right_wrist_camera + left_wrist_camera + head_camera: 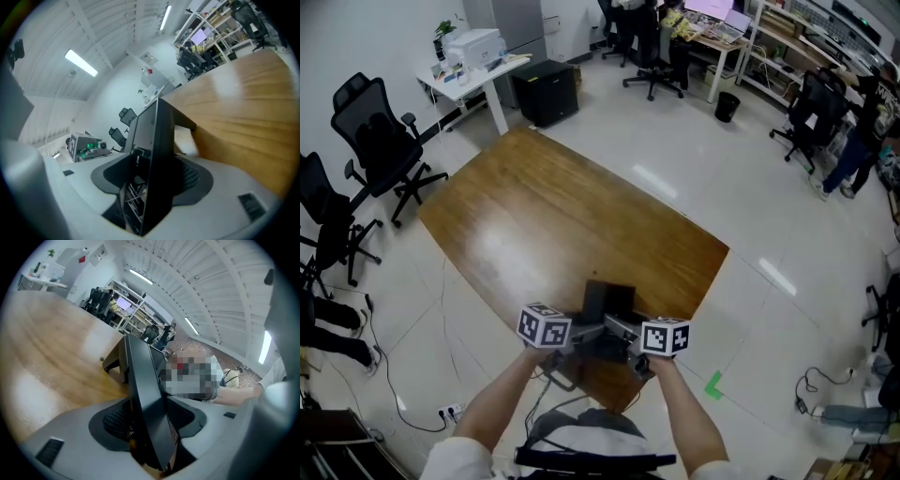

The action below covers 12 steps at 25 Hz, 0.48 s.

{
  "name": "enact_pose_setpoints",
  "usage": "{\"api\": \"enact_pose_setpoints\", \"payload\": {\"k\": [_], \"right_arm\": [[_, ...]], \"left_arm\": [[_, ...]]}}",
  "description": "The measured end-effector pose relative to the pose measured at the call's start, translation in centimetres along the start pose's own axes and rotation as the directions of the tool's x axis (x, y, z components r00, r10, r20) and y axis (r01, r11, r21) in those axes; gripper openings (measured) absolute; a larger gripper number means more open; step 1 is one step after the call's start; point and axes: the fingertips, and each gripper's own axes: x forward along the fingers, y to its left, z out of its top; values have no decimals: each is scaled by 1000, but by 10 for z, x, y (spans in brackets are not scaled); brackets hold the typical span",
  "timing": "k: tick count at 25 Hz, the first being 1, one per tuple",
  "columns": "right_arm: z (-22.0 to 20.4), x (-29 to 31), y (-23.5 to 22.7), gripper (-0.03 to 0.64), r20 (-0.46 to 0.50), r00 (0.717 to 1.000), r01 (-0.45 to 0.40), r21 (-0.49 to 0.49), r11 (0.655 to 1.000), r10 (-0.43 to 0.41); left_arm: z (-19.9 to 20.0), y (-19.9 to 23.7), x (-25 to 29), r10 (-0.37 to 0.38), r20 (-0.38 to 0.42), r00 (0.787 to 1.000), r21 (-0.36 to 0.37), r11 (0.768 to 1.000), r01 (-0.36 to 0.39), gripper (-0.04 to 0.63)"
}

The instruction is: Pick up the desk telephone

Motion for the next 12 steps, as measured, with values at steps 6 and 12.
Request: {"api": "enact_pose_setpoints", "payload": {"k": [6, 12], "right_arm": [[5, -14, 8, 273, 80, 997, -21, -2, 1000, 21], [11, -31, 22, 273, 111, 993, -20, -66, 998, 27]], "left_arm": [[7, -18, -5, -6, 52, 999, 42, 999, 4, 225], [21, -43, -16, -20, 90, 996, 106, 994, 10, 224]]}}
